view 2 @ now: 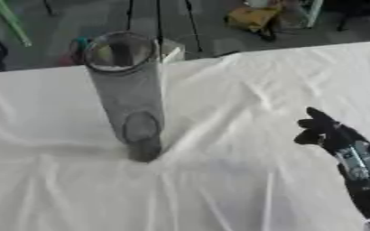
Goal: Arrange flowers into the vase.
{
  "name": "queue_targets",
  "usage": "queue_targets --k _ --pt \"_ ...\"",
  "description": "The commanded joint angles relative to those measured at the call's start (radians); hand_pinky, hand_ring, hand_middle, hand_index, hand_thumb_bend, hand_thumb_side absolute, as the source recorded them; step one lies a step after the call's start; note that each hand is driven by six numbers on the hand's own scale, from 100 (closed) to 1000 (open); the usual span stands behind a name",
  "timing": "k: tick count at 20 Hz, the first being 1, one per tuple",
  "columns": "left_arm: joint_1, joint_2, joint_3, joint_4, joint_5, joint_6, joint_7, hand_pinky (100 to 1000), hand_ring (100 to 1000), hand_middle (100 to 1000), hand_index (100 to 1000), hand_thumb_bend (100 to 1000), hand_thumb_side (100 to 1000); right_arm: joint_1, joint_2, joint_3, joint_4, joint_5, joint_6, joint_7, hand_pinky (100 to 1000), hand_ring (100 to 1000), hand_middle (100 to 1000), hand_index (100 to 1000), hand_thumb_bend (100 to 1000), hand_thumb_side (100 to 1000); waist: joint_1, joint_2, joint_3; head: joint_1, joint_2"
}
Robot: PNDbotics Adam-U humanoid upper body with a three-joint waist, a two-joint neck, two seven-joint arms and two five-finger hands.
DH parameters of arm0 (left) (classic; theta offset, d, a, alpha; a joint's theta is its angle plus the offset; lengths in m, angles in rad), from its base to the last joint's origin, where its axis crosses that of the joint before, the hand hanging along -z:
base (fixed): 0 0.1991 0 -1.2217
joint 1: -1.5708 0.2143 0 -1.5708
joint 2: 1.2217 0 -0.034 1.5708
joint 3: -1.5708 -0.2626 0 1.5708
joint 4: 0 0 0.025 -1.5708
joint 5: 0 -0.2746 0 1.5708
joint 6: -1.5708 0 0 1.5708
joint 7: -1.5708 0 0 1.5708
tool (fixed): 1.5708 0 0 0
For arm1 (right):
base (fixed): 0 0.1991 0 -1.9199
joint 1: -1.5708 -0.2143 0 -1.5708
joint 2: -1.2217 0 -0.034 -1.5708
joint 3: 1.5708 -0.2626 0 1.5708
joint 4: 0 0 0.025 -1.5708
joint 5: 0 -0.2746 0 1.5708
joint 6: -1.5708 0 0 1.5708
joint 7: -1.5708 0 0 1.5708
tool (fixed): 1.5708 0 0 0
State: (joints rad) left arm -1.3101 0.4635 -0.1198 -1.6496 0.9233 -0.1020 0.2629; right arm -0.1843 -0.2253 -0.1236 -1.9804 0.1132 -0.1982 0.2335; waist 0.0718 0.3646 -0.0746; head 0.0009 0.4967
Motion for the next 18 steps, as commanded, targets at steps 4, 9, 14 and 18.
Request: queue_targets --k 4,9,14,18 --pt "-0.037 -0.004 -0.007 -0.027 0.028 -0.029 -0.024 100 100 100 119 225 713 -0.007 -0.020 0.002 -0.020 -0.004 -0.006 0.009 708 1000 552 774 100 996 0.010 -0.017 -0.009 0.013 -0.023" --pt "-0.040 -0.012 -0.016 -0.031 0.028 -0.038 -0.053 100 100 100 119 213 709 -0.007 -0.018 0.004 -0.020 -0.001 -0.006 0.012 708 1000 552 775 100 998 0.012 -0.011 -0.014 0.017 -0.027" --pt "-0.043 -0.022 -0.016 -0.038 0.032 -0.064 -0.091 100 100 100 119 202 705 -0.011 -0.019 0.006 -0.020 -0.001 -0.007 0.016 708 1000 552 775 100 998 0.018 -0.007 -0.025 0.025 -0.038" --pt "-0.040 -0.024 -0.019 -0.040 0.031 -0.083 -0.128 100 100 100 119 189 701 -0.014 -0.019 0.007 -0.020 -0.001 -0.009 0.018 709 1000 552 775 100 997 0.020 -0.001 -0.034 0.027 -0.046"
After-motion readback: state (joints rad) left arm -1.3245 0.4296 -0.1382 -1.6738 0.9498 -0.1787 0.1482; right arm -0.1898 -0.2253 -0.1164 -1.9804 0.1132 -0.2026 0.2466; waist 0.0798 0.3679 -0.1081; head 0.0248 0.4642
